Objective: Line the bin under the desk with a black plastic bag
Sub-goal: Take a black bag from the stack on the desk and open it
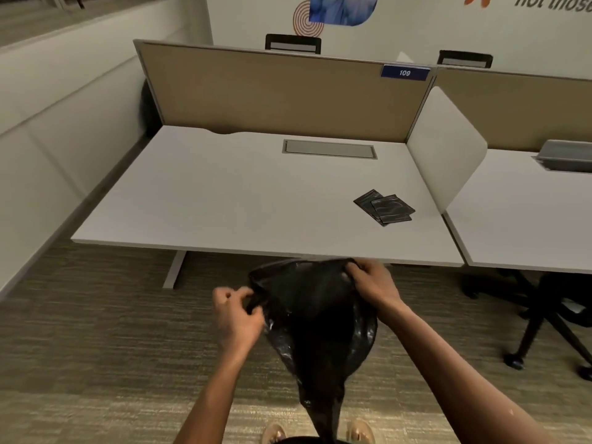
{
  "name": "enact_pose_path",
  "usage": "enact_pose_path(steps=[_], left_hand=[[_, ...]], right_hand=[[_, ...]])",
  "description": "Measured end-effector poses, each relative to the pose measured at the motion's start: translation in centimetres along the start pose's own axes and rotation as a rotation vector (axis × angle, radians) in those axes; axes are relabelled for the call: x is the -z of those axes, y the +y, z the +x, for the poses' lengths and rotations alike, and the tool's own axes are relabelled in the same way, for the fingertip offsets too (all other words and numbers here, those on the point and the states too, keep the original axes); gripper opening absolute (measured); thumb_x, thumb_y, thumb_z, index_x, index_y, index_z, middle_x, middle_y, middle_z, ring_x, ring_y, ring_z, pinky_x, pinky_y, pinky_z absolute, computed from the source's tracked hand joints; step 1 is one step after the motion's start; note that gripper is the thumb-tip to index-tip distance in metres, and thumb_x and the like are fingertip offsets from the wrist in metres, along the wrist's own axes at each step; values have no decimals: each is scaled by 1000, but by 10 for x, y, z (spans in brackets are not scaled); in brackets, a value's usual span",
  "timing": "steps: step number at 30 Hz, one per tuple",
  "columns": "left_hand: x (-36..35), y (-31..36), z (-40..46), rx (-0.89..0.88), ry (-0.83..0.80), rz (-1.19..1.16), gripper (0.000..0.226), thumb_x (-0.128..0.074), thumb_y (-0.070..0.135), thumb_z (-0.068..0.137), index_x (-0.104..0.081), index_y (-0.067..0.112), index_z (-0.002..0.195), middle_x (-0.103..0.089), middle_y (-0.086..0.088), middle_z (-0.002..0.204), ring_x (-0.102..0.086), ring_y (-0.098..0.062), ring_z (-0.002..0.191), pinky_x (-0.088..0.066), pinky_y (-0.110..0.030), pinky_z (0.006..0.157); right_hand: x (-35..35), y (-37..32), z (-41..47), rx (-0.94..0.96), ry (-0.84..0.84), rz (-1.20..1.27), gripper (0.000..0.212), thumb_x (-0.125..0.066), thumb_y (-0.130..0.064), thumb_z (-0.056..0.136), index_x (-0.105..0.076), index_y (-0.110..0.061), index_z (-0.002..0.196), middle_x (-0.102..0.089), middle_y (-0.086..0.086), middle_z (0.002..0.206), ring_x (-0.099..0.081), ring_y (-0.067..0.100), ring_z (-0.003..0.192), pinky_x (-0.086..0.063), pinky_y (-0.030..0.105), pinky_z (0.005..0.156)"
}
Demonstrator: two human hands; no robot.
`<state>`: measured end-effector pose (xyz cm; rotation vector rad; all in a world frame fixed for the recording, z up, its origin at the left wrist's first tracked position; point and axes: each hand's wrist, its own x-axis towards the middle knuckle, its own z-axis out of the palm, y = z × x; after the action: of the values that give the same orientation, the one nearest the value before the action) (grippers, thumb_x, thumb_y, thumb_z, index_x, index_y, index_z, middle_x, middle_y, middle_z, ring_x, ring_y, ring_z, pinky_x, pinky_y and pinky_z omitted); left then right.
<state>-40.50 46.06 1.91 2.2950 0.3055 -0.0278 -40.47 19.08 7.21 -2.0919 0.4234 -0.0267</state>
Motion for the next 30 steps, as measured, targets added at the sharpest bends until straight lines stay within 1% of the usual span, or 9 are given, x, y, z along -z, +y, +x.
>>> enact_pose_path(steps=[4, 6, 9, 11, 13, 15, 20, 25, 30], left_hand=[[2, -9, 14, 524, -316, -649, 17, -65, 4, 95, -71, 14, 106, -75, -11, 93, -69, -25, 80, -55, -34, 70], [5, -11, 24, 604, -339, -912, 17, -60, 2, 98, -70, 7, 111, -77, -16, 87, -73, -29, 74, -58, -37, 70], [8, -16, 35, 548, -518, -1149, 26, -60, 8, 96, -70, 4, 120, -76, -26, 111, -75, -40, 100, -61, -53, 88], [4, -18, 37, 556, -593, -1096, 32, -58, 8, 97, -67, 0, 126, -71, -30, 122, -75, -40, 99, -62, -52, 86], [-4, -20, 34, 508, -577, -776, 26, -55, 2, 101, -66, 0, 125, -72, -28, 118, -72, -37, 94, -64, -45, 77], [-12, -23, 32, 437, -500, -505, 24, -56, -2, 101, -69, 0, 120, -74, -25, 115, -71, -38, 103, -60, -48, 89], [-9, -18, 42, 503, -348, -682, 18, -59, 2, 101, -70, 2, 115, -80, -14, 91, -72, -31, 92, -57, -40, 82], [-10, -10, 57, 466, -243, -368, 29, -56, 22, 104, -67, 9, 128, -69, -13, 112, -62, -34, 108, -47, -44, 97], [-13, 1, 60, 450, -289, -323, 32, -56, 32, 104, -68, 10, 124, -70, -12, 109, -64, -32, 106, -49, -47, 101]], right_hand=[[-15, 15, -6, -31, -233, -285, 32, -58, -37, 100, -74, -19, 78, -71, -10, 66, -65, 7, 65, -46, 31, 63], [-19, 13, -12, 85, 0, -260, 25, -56, -35, 99, -73, -26, 83, -74, -12, 74, -64, 2, 67, -44, 29, 59], [-23, 13, -20, 309, 384, -280, 24, -47, -39, 95, -67, -27, 100, -75, -7, 84, -65, 11, 72, -45, 32, 59], [-31, 24, -21, 370, 325, -428, 25, -44, -41, 96, -63, -28, 107, -75, -4, 88, -68, 19, 78, -51, 36, 62], [-39, 39, -18, 260, 17, -618, 30, -42, -44, 101, -64, -24, 107, -77, 4, 97, -72, 29, 92, -54, 39, 71], [-38, 54, -15, 104, -173, -648, 34, -44, -46, 101, -66, -21, 97, -78, 5, 99, -72, 31, 99, -50, 37, 72], [-23, 57, -12, 162, 221, -373, 29, -41, -58, 94, -60, -35, 97, -68, -12, 67, -63, 1, 61, -37, 17, 50], [-6, 60, 4, -9, -29, -502, 39, -55, -57, 92, -58, -27, 68, -65, -6, 65, -68, 14, 71, -45, 34, 62], [-2, 60, 6, 35, 100, -411, 35, -50, -74, 83, -59, -41, 75, -64, -19, 65, -58, -5, 61, -46, 24, 60]])
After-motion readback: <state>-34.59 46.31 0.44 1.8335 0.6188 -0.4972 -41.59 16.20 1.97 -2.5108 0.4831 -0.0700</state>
